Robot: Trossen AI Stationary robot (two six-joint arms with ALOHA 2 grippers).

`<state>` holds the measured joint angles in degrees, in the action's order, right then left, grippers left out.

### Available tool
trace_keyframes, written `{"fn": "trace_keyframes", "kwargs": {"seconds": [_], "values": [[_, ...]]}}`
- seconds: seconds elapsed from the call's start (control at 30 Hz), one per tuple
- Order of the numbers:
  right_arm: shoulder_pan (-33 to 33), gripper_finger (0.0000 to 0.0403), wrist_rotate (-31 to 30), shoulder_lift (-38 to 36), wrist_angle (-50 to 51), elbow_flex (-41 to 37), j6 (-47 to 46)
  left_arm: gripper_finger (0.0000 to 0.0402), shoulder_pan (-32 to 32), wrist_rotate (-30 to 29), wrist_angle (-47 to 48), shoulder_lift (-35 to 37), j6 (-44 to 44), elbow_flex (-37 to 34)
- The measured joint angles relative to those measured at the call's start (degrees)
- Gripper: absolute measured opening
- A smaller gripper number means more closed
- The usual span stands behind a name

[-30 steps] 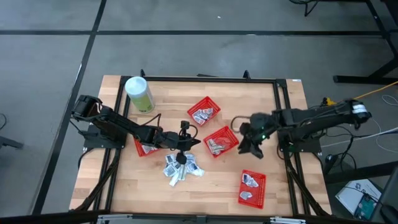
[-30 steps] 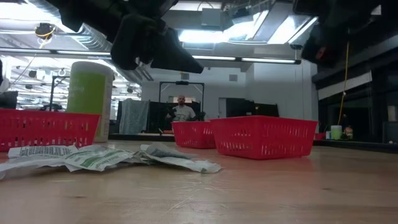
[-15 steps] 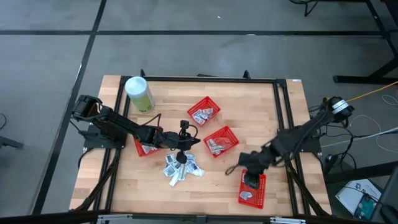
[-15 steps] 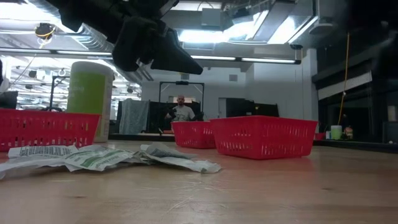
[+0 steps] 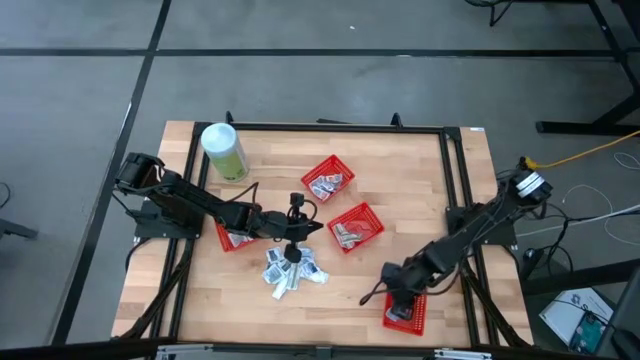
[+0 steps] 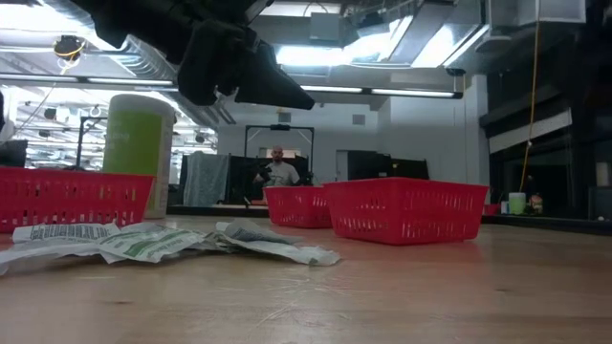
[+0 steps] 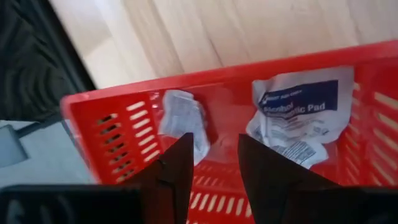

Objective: Pick & Place First Aid Supplies
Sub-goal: Adjust the red container

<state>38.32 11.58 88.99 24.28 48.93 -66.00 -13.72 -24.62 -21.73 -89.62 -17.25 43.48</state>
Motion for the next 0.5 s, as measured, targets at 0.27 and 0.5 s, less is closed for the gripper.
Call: {"fn": "trace_keyframes", "kwargs": {"seconds": [0.27, 0.5], "values": [[-2.36, 0.0126, -2.78, 4.09, 1.92, 3.68, 9.52, 0.0006, 0.81, 0.0, -0.35, 0.0, 0.02, 0.0], [-6.78, 0.0126, -5.87, 8.76, 7.7, 12.14, 23.89, 0.001, 0.96, 0.0, -0.34, 0.0, 0.11, 0.0]]}}
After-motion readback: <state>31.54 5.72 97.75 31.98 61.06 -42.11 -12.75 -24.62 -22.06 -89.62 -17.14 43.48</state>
